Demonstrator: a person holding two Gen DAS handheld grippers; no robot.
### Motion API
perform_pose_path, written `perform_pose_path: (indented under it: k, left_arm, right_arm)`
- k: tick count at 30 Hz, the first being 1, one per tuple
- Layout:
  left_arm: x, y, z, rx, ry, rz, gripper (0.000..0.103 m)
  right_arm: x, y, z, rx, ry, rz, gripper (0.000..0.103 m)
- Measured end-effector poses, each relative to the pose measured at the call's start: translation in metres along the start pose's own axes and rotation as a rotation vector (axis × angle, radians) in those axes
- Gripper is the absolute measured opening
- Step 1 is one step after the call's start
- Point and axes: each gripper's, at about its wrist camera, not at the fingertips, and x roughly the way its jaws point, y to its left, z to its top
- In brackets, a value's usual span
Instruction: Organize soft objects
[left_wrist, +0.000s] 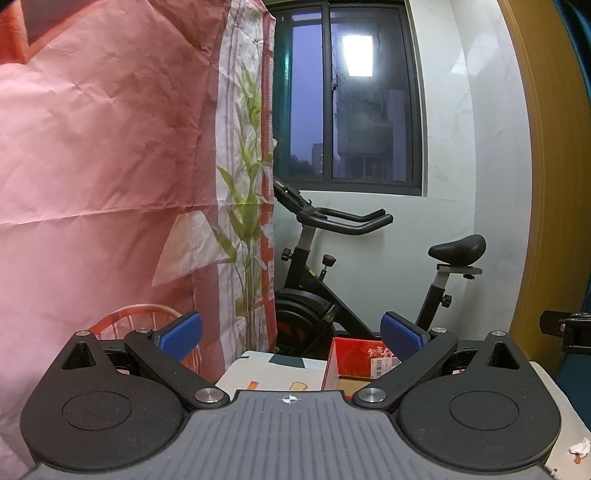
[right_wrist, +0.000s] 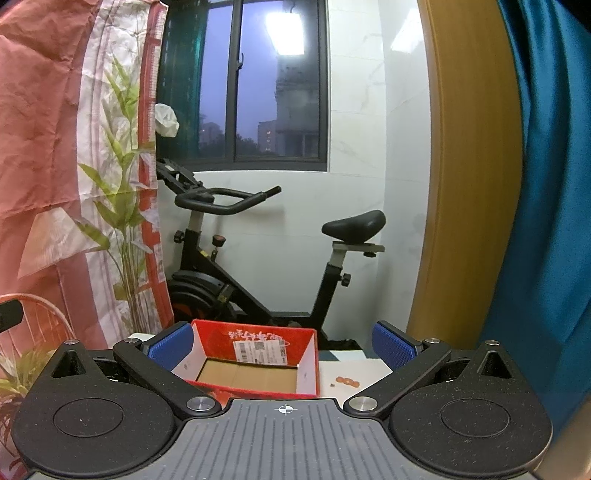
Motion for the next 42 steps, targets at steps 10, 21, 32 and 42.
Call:
perform_pose_path:
  k: [10, 21, 32, 42]
  left_arm:
    - [-0.0002, 0.0009, 0.0008, 0.001, 0.000, -0.001, 0.103]
    - [-0.0017, 0.0028, 0.0025, -0.002, -0.003, 0.002, 0.103]
    - [-0.0015, 0.0024, 0.0018, 0.004, 0.000, 0.002, 0.103]
    - [-0.0007, 0.0025, 0.0025, 0.000, 0.007, 0.007, 0.103]
  right_arm:
    - [0.0017, -0.0005, 0.0000, -0.006, 0.003, 0.001, 0.103]
    - [0.0028, 0.0028, -0.0013, -0.023, -0.002, -0.002, 0.103]
    - [0.0036, 0.0064, -0.0032, -0.024, 0.002, -0.006, 0.103]
    - [0.0030, 0.0088, -0.0039, -0.024, 0.008, 0.024, 0.103]
